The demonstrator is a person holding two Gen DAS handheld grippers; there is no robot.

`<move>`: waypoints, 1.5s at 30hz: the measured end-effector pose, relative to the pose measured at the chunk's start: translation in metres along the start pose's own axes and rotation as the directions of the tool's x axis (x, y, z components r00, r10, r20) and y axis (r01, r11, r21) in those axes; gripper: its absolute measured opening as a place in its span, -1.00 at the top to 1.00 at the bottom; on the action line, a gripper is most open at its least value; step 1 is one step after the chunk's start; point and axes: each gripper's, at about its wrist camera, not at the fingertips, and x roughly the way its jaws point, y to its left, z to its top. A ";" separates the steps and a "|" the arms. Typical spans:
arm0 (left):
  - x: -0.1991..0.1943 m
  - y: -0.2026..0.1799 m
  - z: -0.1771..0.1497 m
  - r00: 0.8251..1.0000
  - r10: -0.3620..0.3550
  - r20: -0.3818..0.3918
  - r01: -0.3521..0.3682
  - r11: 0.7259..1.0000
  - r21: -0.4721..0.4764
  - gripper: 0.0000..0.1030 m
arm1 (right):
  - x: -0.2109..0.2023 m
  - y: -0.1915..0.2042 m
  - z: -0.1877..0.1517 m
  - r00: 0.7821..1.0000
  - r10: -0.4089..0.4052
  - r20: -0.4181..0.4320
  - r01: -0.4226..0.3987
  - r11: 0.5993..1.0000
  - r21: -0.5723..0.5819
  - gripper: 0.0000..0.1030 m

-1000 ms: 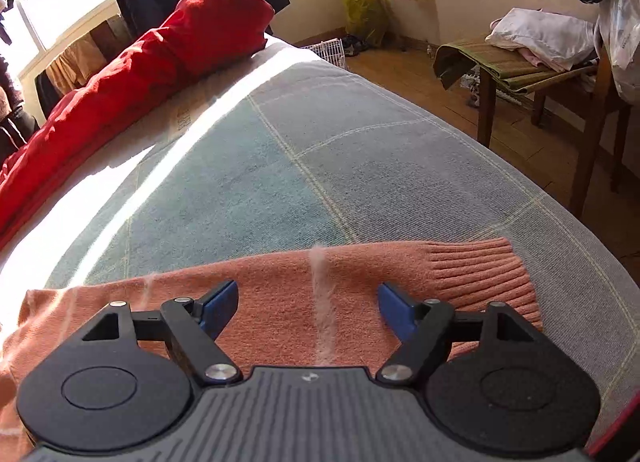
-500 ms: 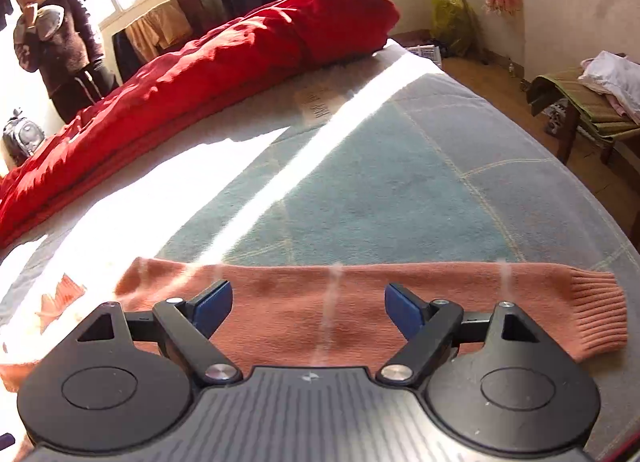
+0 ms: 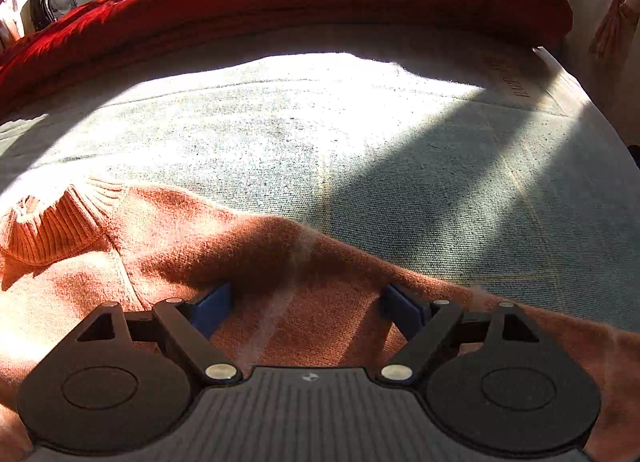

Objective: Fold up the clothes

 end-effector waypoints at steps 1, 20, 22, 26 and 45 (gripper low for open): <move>0.001 0.000 0.000 1.000 0.000 0.001 0.000 1.000 0.005 -0.99 | 0.004 0.000 0.004 1.000 -0.011 0.004 0.010 1.000 0.005 -0.74; -0.015 0.008 -0.010 1.000 -0.006 0.021 0.006 1.000 -0.029 -0.99 | -0.070 0.005 -0.025 0.969 0.232 -0.088 -0.226 0.971 0.075 -0.83; -0.014 0.008 -0.011 1.000 -0.003 0.019 0.004 1.000 -0.030 -0.99 | -0.057 -0.001 -0.034 0.968 0.230 -0.104 -0.219 0.969 0.113 -0.83; -0.013 0.009 -0.012 1.000 -0.003 0.005 0.003 1.000 -0.014 -0.99 | -0.027 -0.019 -0.029 0.976 0.216 -0.008 -0.212 0.963 0.167 -0.87; -0.093 -0.001 -0.039 0.999 0.043 0.023 -0.043 0.998 0.038 -0.99 | -0.162 0.049 -0.153 0.966 0.254 -0.043 -0.255 0.967 -0.021 -1.00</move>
